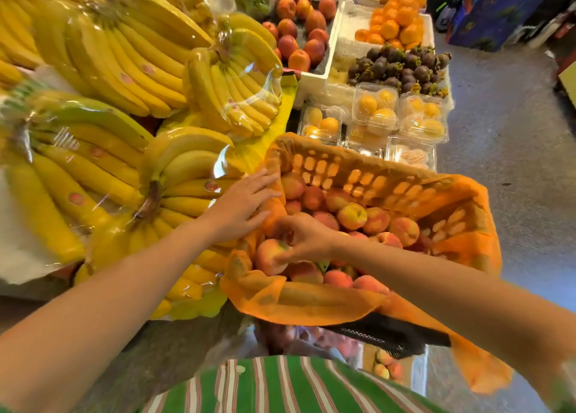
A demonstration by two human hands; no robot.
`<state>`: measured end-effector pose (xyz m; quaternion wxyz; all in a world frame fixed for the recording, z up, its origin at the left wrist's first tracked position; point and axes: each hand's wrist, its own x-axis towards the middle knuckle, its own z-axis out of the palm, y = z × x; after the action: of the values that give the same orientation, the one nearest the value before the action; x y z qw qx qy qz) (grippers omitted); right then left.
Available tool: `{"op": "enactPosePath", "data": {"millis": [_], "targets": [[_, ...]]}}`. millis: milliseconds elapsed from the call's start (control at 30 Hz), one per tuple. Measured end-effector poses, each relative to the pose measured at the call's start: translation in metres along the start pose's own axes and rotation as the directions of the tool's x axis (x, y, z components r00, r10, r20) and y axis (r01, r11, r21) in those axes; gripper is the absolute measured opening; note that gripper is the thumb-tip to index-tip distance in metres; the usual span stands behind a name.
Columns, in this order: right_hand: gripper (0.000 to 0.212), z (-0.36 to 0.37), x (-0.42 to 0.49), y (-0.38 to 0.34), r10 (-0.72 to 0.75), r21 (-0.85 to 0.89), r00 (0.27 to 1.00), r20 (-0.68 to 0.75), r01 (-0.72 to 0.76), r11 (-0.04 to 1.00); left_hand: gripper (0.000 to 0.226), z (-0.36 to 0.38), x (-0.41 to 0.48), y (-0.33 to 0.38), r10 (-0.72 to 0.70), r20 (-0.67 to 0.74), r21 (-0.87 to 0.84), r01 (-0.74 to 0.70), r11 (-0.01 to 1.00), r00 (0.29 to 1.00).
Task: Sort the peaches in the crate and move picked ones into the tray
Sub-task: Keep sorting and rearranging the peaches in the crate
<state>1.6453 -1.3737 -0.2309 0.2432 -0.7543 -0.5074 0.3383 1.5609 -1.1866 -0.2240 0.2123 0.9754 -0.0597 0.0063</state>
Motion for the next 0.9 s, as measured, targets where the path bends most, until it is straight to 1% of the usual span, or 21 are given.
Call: {"op": "enactPosePath", "data": {"millis": [133, 200, 300, 367, 433, 500, 567, 600, 667, 733, 767, 833, 900], "targets": [[0.052, 0.007, 0.003, -0.004, 0.034, 0.103, 0.999, 0.012, -0.035, 0.994, 0.045, 0.000, -0.002, 0.001, -0.010, -0.020, -0.014, 0.009, 1.000, 1.000], [0.047, 0.008, 0.002, -0.005, 0.046, 0.156, 0.999, 0.015, -0.048, 0.987, 0.044, -0.001, -0.002, 0.000, -0.007, -0.013, 0.018, 0.007, 1.000, 1.000], [0.035, 0.002, -0.006, -0.002, 0.063, 0.168, 0.998, 0.026, -0.066, 0.984, 0.037, -0.004, 0.002, 0.002, -0.018, -0.018, 0.090, 0.019, 0.996, 1.000], [0.032, -0.011, -0.016, 0.002, 0.090, 0.157, 0.996, -0.002, -0.089, 0.984, 0.035, -0.007, 0.011, 0.007, 0.002, -0.038, 0.166, 0.005, 0.986, 0.999], [0.031, -0.028, -0.030, 0.011, 0.131, 0.121, 0.988, -0.087, -0.120, 0.985, 0.038, -0.009, 0.024, 0.017, 0.067, -0.023, 0.214, -0.060, 0.975, 0.997], [0.032, -0.048, -0.046, 0.030, 0.191, 0.013, 0.957, -0.218, -0.193, 0.981, 0.039, -0.006, 0.040, 0.030, 0.146, 0.042, 0.230, -0.152, 0.961, 0.988], [0.038, -0.061, -0.064, 0.053, 0.285, -0.109, 0.907, -0.310, -0.331, 0.937, 0.039, 0.000, 0.054, 0.045, 0.197, 0.131, 0.219, -0.222, 0.950, 0.972], [0.041, -0.066, -0.071, 0.064, 0.336, -0.157, 0.887, -0.316, -0.399, 0.904, 0.041, 0.004, 0.060, 0.051, 0.209, 0.185, 0.189, -0.243, 0.951, 0.960], [0.050, -0.067, -0.082, 0.076, 0.417, -0.233, 0.870, -0.262, -0.476, 0.848, 0.051, 0.012, 0.069, 0.063, 0.183, 0.345, 0.125, -0.238, 0.963, 0.921], [0.057, -0.062, -0.084, 0.081, 0.420, -0.270, 0.884, -0.204, -0.463, 0.844, 0.063, 0.022, 0.075, 0.071, 0.143, 0.522, 0.100, -0.227, 0.969, 0.841], [0.059, -0.060, -0.082, 0.083, 0.405, -0.273, 0.894, -0.194, -0.445, 0.853, 0.066, 0.027, 0.076, 0.074, 0.148, 0.564, 0.079, -0.232, 0.970, 0.812], [0.061, -0.059, -0.078, 0.086, 0.376, -0.290, 0.907, -0.192, -0.418, 0.861, 0.070, 0.039, 0.078, 0.079, 0.160, 0.577, 0.055, -0.233, 0.971, 0.801], [0.063, -0.061, -0.076, 0.090, 0.361, -0.307, 0.916, -0.175, -0.399, 0.864, 0.071, 0.048, 0.082, 0.082, 0.142, 0.549, 0.088, -0.225, 0.970, 0.823]]}}
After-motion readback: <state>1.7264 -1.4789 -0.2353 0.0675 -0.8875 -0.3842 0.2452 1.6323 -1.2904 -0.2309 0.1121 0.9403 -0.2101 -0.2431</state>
